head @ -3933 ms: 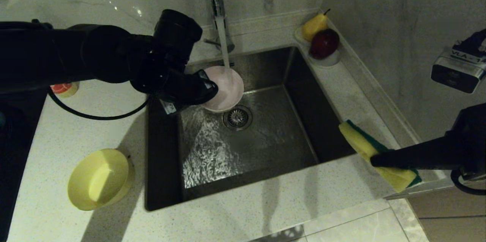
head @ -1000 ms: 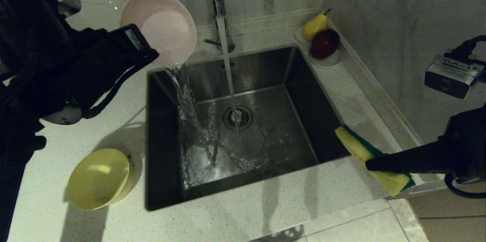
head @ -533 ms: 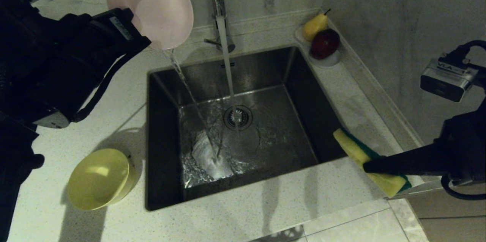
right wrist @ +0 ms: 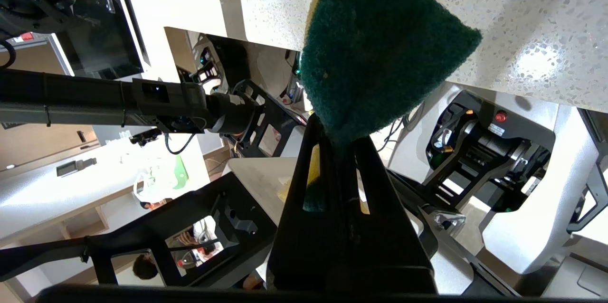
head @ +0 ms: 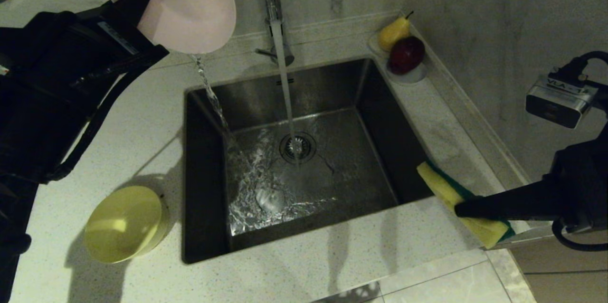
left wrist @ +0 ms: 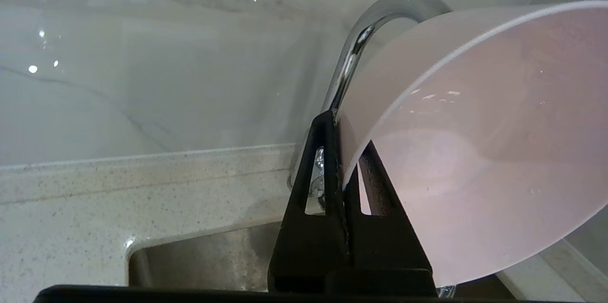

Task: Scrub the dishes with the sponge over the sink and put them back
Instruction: Wash the bowl, then wipe the bowl

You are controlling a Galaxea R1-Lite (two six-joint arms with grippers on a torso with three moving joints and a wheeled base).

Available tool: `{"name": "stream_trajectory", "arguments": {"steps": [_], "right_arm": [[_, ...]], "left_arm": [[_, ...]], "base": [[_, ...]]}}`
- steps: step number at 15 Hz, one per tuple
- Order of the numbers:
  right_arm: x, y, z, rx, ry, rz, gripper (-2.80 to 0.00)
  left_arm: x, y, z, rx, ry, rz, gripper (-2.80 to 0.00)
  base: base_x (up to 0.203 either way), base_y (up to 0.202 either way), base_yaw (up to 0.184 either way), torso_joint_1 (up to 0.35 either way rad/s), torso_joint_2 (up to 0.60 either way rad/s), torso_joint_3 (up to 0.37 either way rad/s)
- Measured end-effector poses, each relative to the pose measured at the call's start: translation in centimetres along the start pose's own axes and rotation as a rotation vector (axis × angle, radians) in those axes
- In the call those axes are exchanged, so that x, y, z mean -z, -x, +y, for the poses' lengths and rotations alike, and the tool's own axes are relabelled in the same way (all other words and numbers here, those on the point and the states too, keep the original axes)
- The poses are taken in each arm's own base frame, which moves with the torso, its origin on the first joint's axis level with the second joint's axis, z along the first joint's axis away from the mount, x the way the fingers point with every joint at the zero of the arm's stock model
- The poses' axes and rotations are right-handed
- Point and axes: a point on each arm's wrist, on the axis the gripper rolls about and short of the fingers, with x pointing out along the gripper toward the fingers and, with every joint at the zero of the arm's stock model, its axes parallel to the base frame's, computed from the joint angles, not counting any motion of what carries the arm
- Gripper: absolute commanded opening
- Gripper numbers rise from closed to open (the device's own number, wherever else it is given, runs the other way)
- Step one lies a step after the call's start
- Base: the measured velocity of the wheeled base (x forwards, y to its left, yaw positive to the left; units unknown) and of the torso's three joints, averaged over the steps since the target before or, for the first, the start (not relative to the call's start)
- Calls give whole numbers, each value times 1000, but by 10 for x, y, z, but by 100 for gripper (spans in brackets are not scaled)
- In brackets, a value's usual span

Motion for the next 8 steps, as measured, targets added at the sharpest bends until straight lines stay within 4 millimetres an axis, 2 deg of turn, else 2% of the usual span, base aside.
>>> {"name": "stream_trajectory", "arguments": {"steps": [3,6,8], "right_arm": [[0,0,0,-1,1,-2,-280],[1,4,4,-13,13,-12,-280],[2,7,8,-30,28,-16,-280]], "left_arm": [[3,4,1,2,-1,40,-280],[10,10,2,-3,13,173,-280],[13,16,3,-11,45,331,-280]], "base": [[0,0,0,0,0,0],[0,0,0,0,0,0],[0,0,0,0,0,0]]}}
